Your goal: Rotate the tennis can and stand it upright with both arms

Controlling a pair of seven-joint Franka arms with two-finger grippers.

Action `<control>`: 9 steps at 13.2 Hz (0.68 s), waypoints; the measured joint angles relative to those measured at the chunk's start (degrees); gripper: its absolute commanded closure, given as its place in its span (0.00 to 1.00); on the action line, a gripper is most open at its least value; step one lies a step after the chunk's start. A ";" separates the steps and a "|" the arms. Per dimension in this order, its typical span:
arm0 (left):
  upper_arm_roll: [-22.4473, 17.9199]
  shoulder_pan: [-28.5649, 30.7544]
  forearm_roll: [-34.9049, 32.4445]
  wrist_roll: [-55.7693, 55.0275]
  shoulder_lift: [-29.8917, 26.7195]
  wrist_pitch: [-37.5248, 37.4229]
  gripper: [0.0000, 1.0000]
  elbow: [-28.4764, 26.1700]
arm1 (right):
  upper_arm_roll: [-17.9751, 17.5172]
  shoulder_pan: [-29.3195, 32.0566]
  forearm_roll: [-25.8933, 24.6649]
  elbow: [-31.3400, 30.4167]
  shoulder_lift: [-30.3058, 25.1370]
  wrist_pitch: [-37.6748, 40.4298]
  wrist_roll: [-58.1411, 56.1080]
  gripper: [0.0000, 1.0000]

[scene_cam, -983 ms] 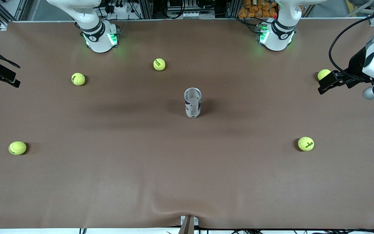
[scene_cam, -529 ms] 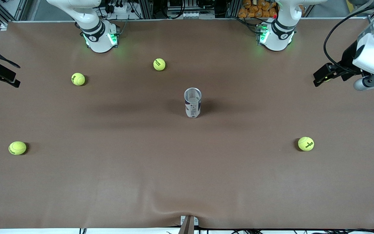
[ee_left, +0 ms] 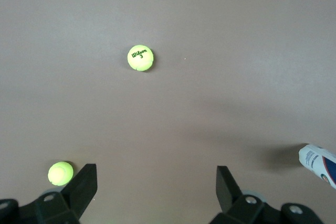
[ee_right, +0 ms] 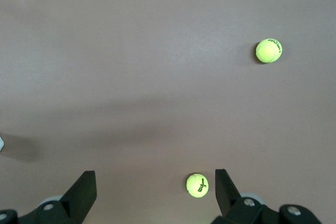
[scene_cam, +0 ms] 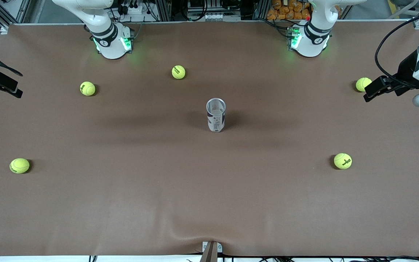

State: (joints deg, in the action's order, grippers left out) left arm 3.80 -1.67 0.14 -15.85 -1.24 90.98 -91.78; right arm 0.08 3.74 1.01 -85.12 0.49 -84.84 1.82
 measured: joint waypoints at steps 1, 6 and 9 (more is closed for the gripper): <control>-0.01 -0.03 0.07 0.75 0.16 0.00 0.00 0.00 | 0.00 0.00 0.00 0.00 0.00 0.00 0.00 0.00; -0.04 -0.20 0.09 7.80 0.29 0.00 0.00 -0.01 | 0.00 0.00 0.00 0.00 0.00 0.00 0.00 0.00; -0.04 -0.34 0.09 7.80 0.29 0.00 0.00 -0.01 | 0.00 0.00 0.00 0.00 0.00 0.00 0.00 0.00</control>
State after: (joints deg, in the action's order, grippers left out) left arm 3.76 -2.01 0.24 -8.05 -0.95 90.98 -91.78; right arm 0.08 3.74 1.01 -85.12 0.49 -84.84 1.82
